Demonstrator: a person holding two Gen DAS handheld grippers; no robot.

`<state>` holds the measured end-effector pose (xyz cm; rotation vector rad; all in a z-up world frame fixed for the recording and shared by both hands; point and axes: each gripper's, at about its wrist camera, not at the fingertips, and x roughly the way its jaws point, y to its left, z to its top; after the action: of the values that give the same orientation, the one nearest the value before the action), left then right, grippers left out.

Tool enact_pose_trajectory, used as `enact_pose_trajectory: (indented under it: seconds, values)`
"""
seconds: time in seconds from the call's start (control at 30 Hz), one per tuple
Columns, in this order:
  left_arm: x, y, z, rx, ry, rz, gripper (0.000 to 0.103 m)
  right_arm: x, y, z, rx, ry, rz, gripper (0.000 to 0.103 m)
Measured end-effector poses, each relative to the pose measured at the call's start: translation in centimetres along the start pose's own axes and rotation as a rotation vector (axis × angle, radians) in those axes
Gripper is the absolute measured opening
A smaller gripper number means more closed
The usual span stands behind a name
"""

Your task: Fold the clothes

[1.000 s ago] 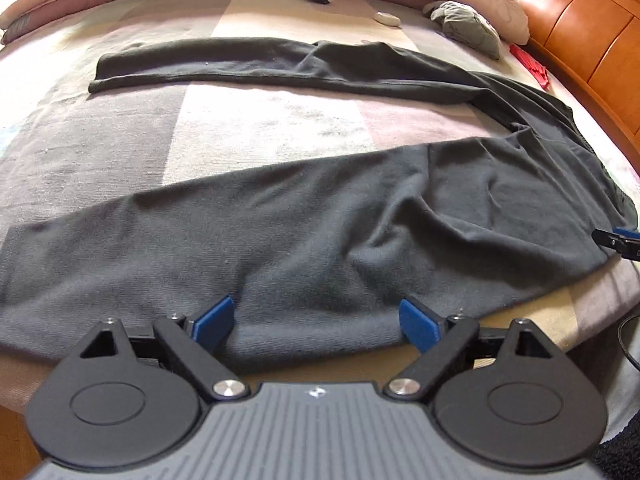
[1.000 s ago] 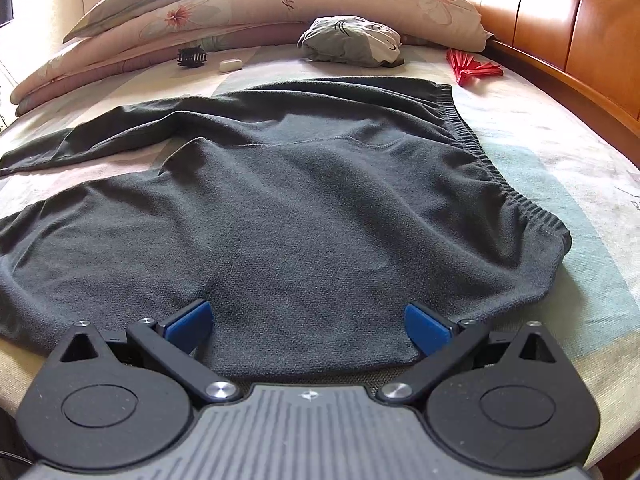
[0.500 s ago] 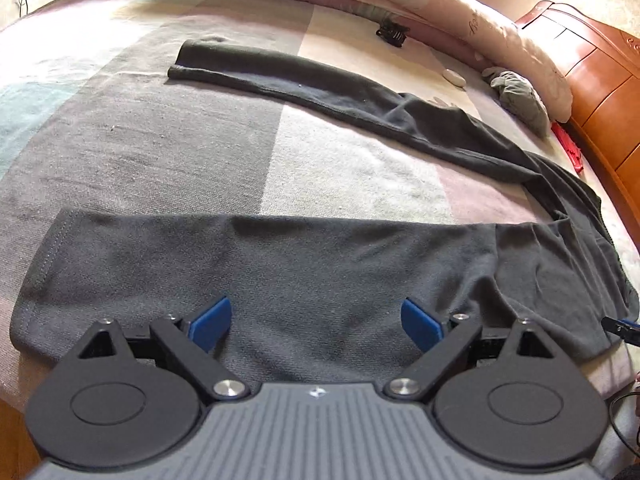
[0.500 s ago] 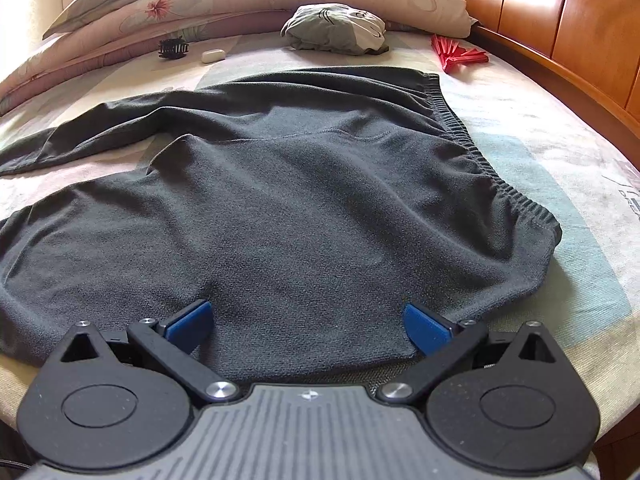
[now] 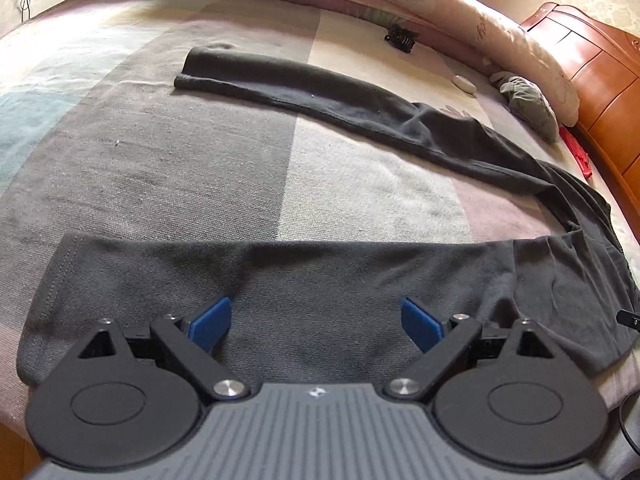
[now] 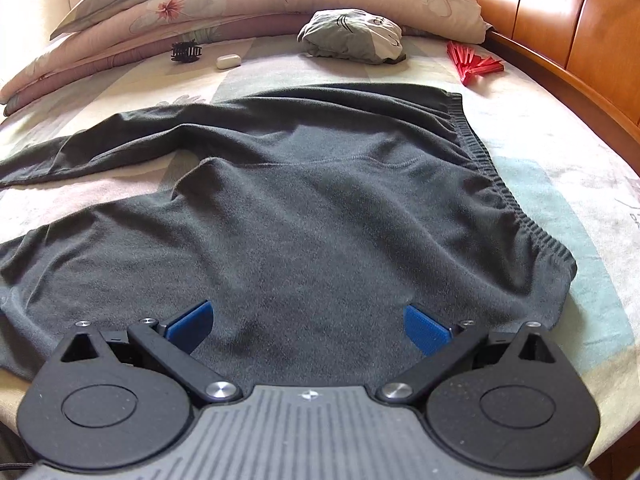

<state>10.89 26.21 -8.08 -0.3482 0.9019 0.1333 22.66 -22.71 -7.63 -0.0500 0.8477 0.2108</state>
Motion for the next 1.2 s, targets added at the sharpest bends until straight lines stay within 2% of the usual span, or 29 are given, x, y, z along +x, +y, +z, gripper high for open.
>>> enact_pose_trajectory:
  seconds: [0.07, 0.17, 0.43, 0.57, 0.7, 0.8, 0.9, 1.03, 1.07, 1.2]
  values:
    - [-0.4, -0.6, 0.4, 0.014, -0.006, 0.014, 0.092, 0.4, -0.1, 0.7, 0.016, -0.007, 0.0, 0.103]
    - [-0.9, -2.2, 1.2, 0.048, -0.026, -0.012, 0.092, 1.0, -0.4, 0.6, 0.046, 0.005, 0.022, 0.103]
    - [1.0, -10.5, 2.5, 0.161, -0.035, -0.159, 0.092, 1.7, -0.4, -1.2, 0.013, 0.039, 0.025, 0.103]
    - [2.7, -15.8, 1.7, 0.231, -0.011, -0.24, 0.092, 0.9, -0.6, -1.3, 0.001, 0.033, 0.02, 0.103]
    - [4.0, -19.9, 0.2, 0.3, 0.029, -0.29, 0.092, -0.3, -1.7, -1.3, 0.001, -0.014, 0.031, 0.103]
    - [5.3, -20.6, -1.0, 0.261, 0.087, -0.306, 0.092, -0.7, -3.1, -0.3, 0.016, -0.047, 0.048, 0.103]
    - [5.9, -19.9, -2.2, 0.217, 0.095, -0.294, 0.092, 0.1, -4.9, 1.5, 0.034, -0.077, 0.059, 0.103]
    - [5.5, -19.1, -2.4, 0.182, 0.09, -0.298, 0.092, 3.4, -7.6, 3.6, 0.115, -0.037, 0.121, 0.103]
    - [5.4, -19.0, -2.4, 0.171, 0.09, -0.294, 0.092, 4.4, -8.2, 3.8, 0.135, -0.016, 0.119, 0.103]
    - [5.0, -18.6, -2.4, 0.167, 0.086, -0.27, 0.092, 6.0, -10.3, 4.1, 0.159, -0.044, 0.046, 0.103]
